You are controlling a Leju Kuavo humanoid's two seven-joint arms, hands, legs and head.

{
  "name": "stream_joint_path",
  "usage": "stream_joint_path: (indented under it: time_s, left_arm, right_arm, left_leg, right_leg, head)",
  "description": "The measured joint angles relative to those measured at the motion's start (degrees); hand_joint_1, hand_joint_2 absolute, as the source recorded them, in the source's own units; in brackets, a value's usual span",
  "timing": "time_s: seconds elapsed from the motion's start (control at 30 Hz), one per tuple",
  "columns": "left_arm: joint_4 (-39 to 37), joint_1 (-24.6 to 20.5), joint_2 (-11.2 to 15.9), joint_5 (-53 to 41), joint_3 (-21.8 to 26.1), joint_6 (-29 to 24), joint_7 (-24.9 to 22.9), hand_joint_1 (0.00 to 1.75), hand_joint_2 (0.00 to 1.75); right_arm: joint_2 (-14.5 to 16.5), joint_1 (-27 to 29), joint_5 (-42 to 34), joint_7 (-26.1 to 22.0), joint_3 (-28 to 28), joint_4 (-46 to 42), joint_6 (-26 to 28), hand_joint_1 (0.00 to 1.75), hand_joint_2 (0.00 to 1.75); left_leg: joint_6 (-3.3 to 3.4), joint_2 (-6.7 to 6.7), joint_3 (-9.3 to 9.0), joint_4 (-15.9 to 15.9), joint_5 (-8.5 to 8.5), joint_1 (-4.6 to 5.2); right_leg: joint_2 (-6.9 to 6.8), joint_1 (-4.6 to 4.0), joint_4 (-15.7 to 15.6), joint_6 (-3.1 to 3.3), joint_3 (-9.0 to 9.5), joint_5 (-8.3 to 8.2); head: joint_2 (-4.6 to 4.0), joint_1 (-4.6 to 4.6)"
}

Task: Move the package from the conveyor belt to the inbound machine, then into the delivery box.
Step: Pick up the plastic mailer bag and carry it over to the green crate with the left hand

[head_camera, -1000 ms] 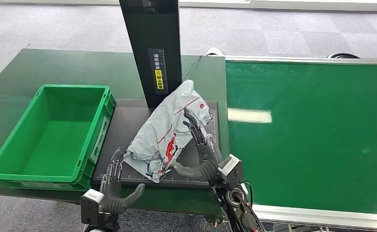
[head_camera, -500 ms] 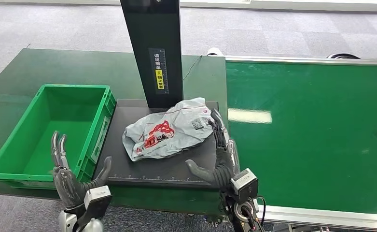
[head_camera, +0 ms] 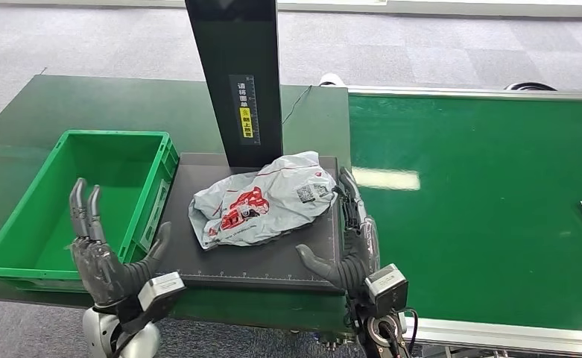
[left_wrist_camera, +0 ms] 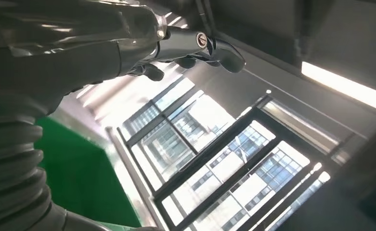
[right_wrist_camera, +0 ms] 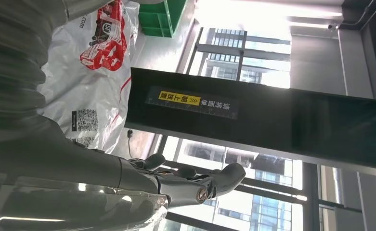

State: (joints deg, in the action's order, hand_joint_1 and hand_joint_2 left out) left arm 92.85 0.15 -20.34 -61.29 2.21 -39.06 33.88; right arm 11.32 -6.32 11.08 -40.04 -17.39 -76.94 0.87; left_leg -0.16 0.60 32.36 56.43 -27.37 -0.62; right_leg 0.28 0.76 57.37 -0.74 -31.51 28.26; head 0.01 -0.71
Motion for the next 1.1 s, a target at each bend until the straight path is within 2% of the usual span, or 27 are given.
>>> stream_joint_path:
  time_s: [0.1, 0.17, 0.3, 0.43, 0.67, 1.1]
  left_arm:
    - [-0.27, -1.04, 0.03, -13.73, -2.66, 0.00, -6.71, 0.00, 1.75]
    - [-2.30, -2.49, 0.51, -18.87, -5.62, 0.03, -11.34, 0.00, 1.75]
    - [-12.74, -7.96, 2.39, -23.77, -13.03, 1.26, -19.55, 0.00, 1.75]
    - [-24.17, -14.23, 3.54, -25.32, -19.26, 2.93, -24.59, 0.00, 1.75]
    - [-37.69, -22.70, 3.90, -23.96, -25.09, 6.80, -25.27, 0.00, 1.75]
    - [-53.09, -34.41, 4.84, -17.64, -28.51, 14.57, -26.36, 0.00, 1.75]
  right_arm:
    - [0.00, 0.00, 0.32, 0.00, 0.44, 0.01, 0.11, 0.00, 1.75]
    - [0.01, 0.01, 0.57, 0.00, 0.80, 0.01, -0.02, 0.00, 1.75]
    - [0.04, 0.03, 0.79, 0.00, 1.40, 0.00, -0.89, 0.00, 1.75]
    - [0.11, 0.02, 0.94, 0.00, 2.07, 0.06, -1.88, 0.00, 1.75]
    - [0.35, 0.02, 1.03, 0.00, 3.49, 0.32, -2.79, 0.00, 1.75]
    - [0.64, 0.30, 2.30, 0.00, 5.50, 0.88, -3.97, 0.00, 1.75]
  left_leg:
    - [0.00, 0.00, -0.02, 0.01, 0.00, 0.01]
    - [0.00, 0.00, -0.05, 0.02, 0.00, 0.02]
    - [0.00, 0.00, -0.07, 0.02, 0.02, 0.02]
    - [-0.01, -0.02, -0.06, 0.02, 0.03, 0.02]
    - [-0.02, -0.03, 0.00, 0.02, 0.03, 0.02]
    - [-0.02, -0.01, 0.01, 0.02, 0.04, 0.02]
  right_leg:
    - [0.00, 0.02, -0.01, -0.01, -0.01, -0.01]
    - [0.00, 0.04, -0.02, -0.01, -0.05, -0.02]
    - [-0.01, 0.04, -0.02, 0.00, 0.02, -0.05]
    - [0.03, 0.04, -0.01, 0.01, 0.04, -0.07]
    - [0.04, 0.04, 0.00, 0.01, 0.00, -0.07]
    - [0.03, 0.02, 0.01, 0.01, 0.01, -0.08]
  head:
    - [-0.01, -0.01]
    - [-0.01, -0.02]
    - [-0.01, -0.03]
    - [-0.01, -0.02]
    - [0.00, -0.02]
    - [-0.01, -0.02]
